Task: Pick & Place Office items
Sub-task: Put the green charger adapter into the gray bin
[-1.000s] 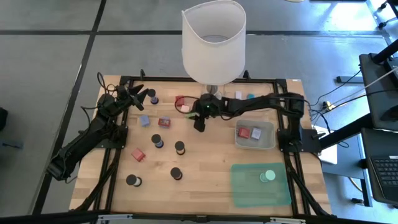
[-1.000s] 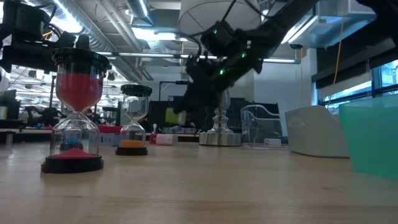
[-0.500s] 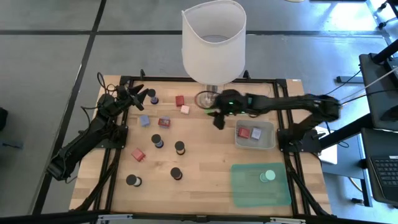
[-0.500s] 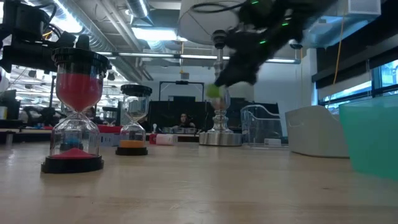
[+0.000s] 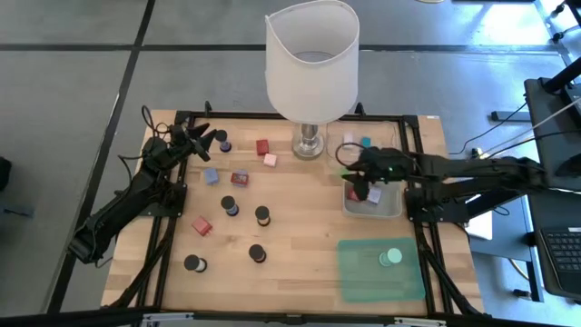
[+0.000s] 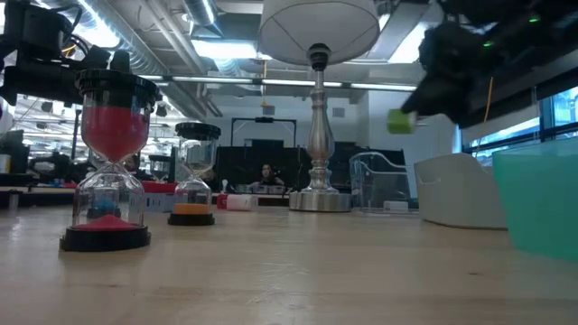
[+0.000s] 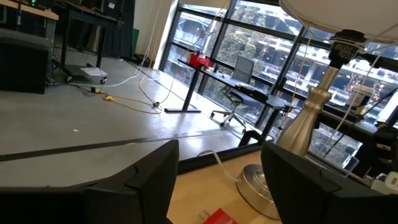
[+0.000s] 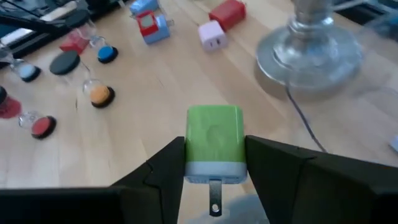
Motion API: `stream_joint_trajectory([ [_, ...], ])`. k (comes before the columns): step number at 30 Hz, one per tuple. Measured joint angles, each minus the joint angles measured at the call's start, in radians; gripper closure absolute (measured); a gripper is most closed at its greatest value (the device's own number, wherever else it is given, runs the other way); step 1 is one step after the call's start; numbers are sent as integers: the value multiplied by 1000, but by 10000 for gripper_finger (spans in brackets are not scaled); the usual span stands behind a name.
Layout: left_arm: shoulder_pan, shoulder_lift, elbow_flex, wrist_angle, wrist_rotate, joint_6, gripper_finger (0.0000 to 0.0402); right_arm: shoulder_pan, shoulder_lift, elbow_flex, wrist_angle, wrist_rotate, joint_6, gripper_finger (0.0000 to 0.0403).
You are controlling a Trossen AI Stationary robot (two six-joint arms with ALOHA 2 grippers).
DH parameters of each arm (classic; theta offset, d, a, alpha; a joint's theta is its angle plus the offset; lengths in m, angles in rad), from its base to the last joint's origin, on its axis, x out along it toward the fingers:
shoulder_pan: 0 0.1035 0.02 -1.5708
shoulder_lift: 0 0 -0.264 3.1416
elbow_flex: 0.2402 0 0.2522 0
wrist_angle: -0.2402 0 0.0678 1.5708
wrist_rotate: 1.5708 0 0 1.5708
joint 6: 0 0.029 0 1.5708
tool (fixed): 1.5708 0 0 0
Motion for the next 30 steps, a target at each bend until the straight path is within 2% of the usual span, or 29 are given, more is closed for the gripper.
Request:
stream_joint_trajectory([
  [5,0,0,0,-1,0,0,176,63,-87,-7,-136,109,39,245],
  [9,0,0,0,0,0,0,176,99,-99,-7,-252,141,117,245],
  [19,0,0,0,0,0,0,176,138,-76,-8,-409,138,279,245],
  [26,0,0,0,0,0,0,176,141,-38,-10,-419,112,261,245],
  [30,0,0,0,0,0,0,176,141,-16,-58,-387,112,265,245],
])
